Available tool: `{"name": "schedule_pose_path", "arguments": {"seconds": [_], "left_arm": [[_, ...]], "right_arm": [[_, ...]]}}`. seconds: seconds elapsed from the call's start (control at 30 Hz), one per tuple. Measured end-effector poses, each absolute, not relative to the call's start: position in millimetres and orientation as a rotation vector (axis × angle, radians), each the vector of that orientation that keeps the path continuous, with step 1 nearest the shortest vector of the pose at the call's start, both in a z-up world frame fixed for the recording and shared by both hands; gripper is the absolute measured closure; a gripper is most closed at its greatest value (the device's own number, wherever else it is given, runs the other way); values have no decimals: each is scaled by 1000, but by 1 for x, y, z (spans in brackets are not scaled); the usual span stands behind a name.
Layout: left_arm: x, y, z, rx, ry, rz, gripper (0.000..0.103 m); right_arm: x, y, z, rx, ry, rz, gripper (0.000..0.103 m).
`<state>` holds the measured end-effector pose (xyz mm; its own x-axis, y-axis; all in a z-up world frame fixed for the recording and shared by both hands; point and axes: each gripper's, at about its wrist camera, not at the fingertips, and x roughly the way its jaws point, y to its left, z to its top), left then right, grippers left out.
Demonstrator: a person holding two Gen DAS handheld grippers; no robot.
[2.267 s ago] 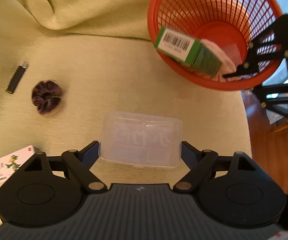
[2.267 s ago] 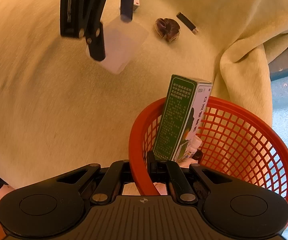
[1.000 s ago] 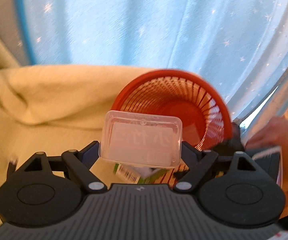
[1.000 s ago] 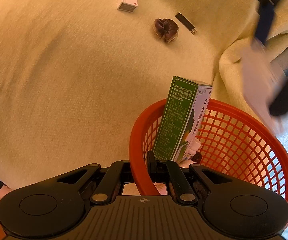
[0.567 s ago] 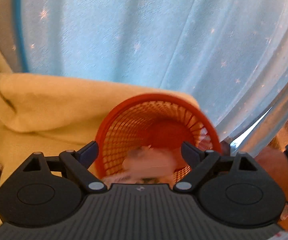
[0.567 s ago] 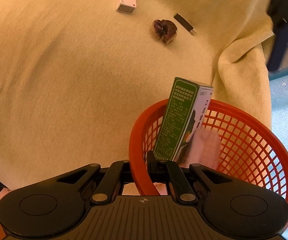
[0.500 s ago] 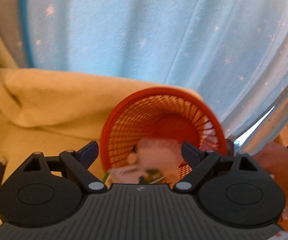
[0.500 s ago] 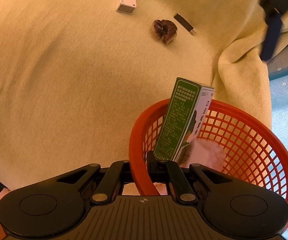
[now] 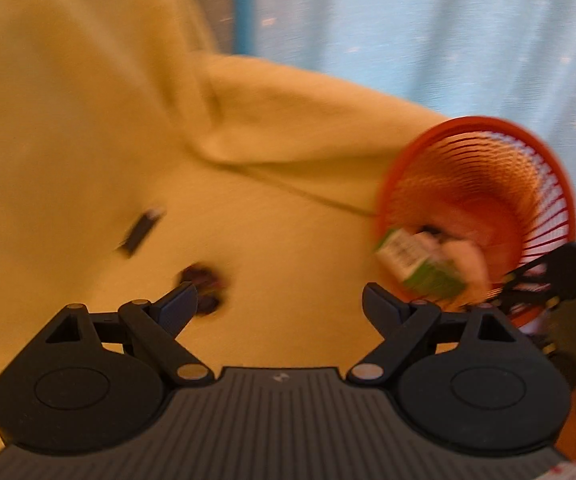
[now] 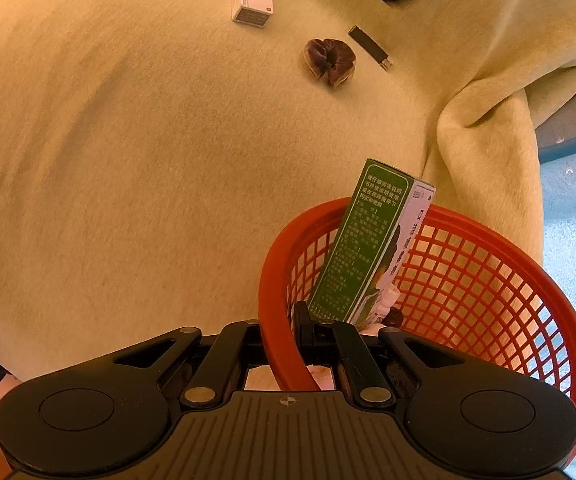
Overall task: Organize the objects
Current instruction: 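Reach the left tool to the white ointment box and grasp it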
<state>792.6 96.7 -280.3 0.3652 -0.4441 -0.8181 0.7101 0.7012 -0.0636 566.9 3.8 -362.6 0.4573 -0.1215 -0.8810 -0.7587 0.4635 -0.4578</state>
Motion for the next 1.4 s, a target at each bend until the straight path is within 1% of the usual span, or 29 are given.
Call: {"name": "schedule_pose_path", "arguments": {"seconds": [0.23,0.47,0.63,0.83,1.07,1.13,1.17,1.23,1.27,1.3,1.37,1.4], "left_arm": [[805,152,-295,367,953,-537,16],[816,180,-315,332,1013,-450,16],[828,191,-336,198,1089,-369,16],[852,196,-371,-10,1135,-189,16],[874,198,-413,-143,1177,-51,18],[878,198,-423,-142,1195,-48,22],[880,197,-426,-128,1206,-56,26],[879,194,-424,-59,1201,-91,39],[876,192,-422,-17,1198,-117,52],[874,192,-419,18,1198,-144,62],[867,192,-415,89,1205,-195,69],[863,193,-413,138,1200,-216,70]], "right_arm": [[567,5,-364,-1047,1048,494,102],[569,8,-366,-1063,1054,497,102],[570,9,-367,-1072,1055,496,102],[569,10,-367,-1071,1053,480,102],[568,11,-368,-1070,1042,485,102],[568,11,-368,-1066,1042,486,102],[569,11,-368,-1064,1043,486,102],[570,11,-368,-1057,1046,485,102],[571,11,-368,-1055,1046,485,102],[571,12,-368,-1053,1047,485,102],[572,12,-368,-1050,1050,487,102],[572,12,-367,-1051,1050,488,102]]}}
